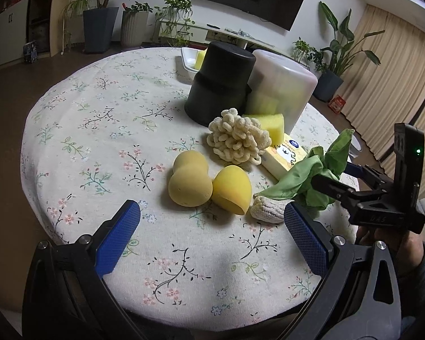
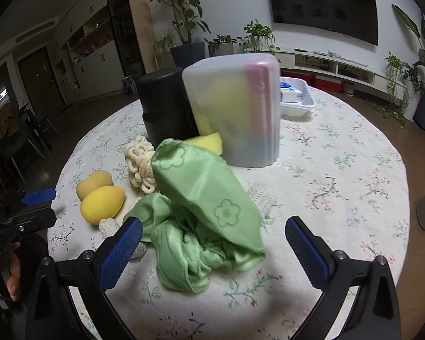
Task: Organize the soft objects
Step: 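Grasp the green cloth with the right tool while the left tool grasps the peanut-shaped yellow sponge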
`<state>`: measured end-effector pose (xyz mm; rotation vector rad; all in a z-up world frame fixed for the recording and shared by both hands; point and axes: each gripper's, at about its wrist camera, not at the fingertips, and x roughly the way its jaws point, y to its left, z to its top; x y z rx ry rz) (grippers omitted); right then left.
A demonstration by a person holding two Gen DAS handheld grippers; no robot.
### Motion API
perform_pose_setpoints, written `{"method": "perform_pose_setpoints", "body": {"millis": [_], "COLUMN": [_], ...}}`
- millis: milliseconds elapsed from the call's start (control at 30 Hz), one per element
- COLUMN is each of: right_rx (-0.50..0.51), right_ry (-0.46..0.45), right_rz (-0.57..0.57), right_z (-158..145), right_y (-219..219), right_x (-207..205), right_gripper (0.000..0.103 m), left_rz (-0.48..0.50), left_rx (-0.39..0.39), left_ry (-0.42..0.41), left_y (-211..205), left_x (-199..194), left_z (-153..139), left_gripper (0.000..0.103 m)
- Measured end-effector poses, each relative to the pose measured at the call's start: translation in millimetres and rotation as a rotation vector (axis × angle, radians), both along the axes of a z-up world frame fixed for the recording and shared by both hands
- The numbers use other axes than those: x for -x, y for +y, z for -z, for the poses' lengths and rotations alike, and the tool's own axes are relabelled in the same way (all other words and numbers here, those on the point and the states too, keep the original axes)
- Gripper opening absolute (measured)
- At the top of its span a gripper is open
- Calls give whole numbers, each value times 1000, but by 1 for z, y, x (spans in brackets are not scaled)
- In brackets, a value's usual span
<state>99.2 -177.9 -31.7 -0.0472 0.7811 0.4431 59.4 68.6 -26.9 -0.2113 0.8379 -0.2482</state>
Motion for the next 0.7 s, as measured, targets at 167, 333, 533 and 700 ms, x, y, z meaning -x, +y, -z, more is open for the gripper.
{"method": "perform_pose_setpoints", "body": {"millis": [167, 333, 533, 700], "right_rx": [33, 50, 67, 83], "right_ry": [28, 15, 16, -13], "right_rz": [10, 5, -19, -37], "right_z": [9, 9, 13, 12], "right_y": [1, 2, 5, 6], "right_x": [-4, -5, -2, 6], "right_gripper": [102, 94, 64, 58], "left_rz": [25, 27, 33, 32], "left_rx": [-37, -60, -71, -103], "left_ry": [-2, 16, 61, 75], "left_y": [-8, -9, -6, 1], "left_x": [-9, -17, -28, -43], "left_z": [0, 1, 7, 3], "left_gripper": [103, 103, 103, 101]}}
